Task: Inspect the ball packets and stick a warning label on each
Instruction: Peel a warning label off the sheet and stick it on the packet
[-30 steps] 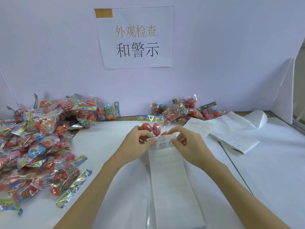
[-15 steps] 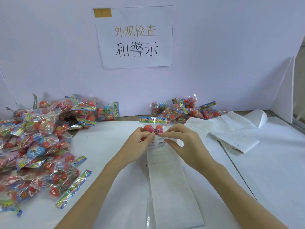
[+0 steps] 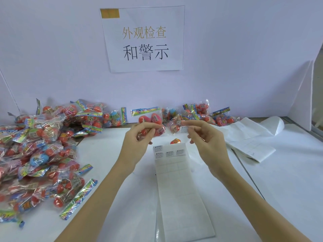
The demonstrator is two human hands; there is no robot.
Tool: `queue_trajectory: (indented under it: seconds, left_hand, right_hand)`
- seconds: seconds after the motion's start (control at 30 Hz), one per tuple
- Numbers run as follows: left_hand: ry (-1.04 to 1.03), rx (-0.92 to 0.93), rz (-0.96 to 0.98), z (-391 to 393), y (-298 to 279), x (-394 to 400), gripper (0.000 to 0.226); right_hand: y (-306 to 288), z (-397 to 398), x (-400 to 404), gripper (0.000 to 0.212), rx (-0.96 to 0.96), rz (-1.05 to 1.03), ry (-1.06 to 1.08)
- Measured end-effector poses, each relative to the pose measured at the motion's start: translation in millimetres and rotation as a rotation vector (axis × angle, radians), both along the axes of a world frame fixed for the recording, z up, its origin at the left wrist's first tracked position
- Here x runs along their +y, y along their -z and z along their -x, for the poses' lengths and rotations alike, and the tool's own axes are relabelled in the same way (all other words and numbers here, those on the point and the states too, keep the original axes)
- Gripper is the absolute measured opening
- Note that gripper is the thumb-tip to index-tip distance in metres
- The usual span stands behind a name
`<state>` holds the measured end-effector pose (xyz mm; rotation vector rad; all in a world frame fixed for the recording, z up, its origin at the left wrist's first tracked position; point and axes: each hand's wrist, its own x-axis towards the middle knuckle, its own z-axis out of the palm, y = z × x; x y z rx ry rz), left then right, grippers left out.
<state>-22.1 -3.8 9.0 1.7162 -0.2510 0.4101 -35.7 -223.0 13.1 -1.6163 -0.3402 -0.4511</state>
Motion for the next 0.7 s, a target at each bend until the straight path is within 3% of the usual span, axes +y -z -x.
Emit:
queue_trajectory:
  seconds: [0.3,0.7]
  left_hand:
    - [0.235,-0.056,0.058,11,-4,-17,0.041]
    - [0.209,-0.065,0.044,15,-4,-25,0.036]
  right_hand:
    - [0,5,11,0.034,0.026,0.044,-0.073]
    - [5,3,11,0.033,0.017,0.113,-0.042]
